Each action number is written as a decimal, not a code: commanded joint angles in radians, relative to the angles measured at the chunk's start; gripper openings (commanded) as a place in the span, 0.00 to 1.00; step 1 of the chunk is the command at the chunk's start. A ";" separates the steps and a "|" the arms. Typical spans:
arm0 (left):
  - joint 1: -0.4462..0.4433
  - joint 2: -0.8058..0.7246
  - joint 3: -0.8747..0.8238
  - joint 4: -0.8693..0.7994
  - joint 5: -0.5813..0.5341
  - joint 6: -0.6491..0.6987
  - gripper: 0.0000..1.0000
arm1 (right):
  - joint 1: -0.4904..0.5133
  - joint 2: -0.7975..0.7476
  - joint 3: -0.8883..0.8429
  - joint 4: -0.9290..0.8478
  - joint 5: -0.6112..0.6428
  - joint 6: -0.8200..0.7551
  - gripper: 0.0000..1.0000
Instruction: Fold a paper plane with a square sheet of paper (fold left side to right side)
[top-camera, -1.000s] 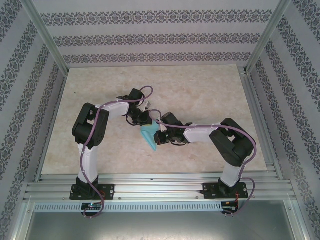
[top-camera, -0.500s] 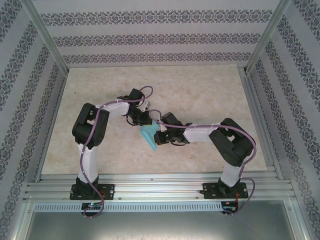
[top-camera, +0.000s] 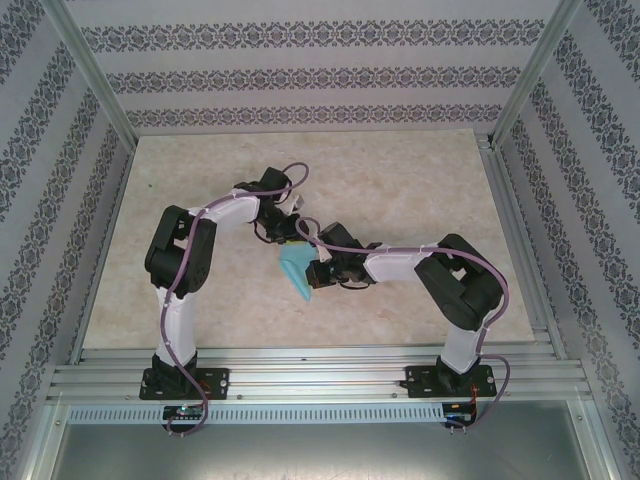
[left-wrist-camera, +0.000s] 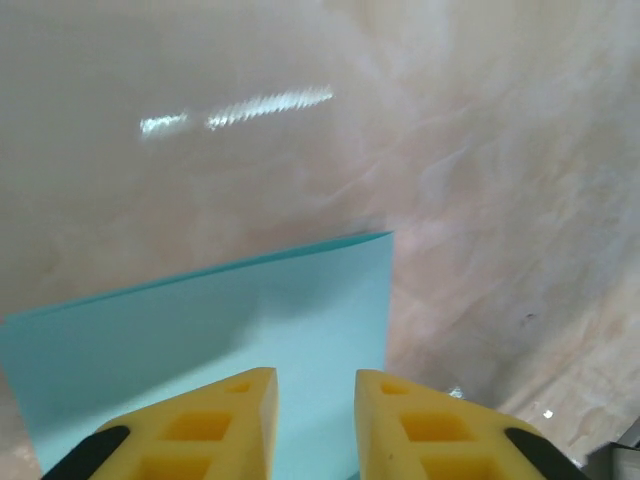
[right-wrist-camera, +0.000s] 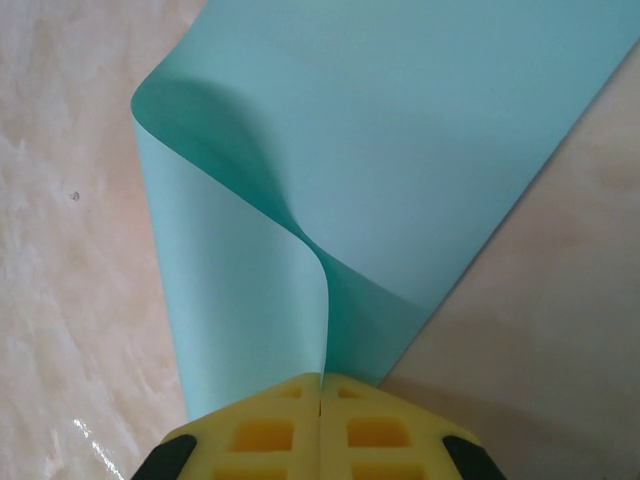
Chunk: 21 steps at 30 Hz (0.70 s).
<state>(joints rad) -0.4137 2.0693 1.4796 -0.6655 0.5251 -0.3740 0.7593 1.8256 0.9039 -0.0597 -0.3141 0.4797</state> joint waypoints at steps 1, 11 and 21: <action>0.040 -0.049 0.059 -0.077 -0.008 0.034 0.29 | 0.015 0.073 -0.015 -0.112 0.031 -0.013 0.00; 0.146 -0.282 -0.178 0.011 -0.012 -0.007 0.20 | 0.018 0.078 -0.008 -0.109 0.026 -0.004 0.00; 0.121 -0.497 -0.591 0.434 0.206 -0.295 0.14 | 0.018 0.080 0.003 -0.123 0.024 -0.013 0.00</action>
<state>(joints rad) -0.2558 1.6127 0.9325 -0.4339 0.6430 -0.5388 0.7593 1.8381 0.9241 -0.0750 -0.3210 0.4778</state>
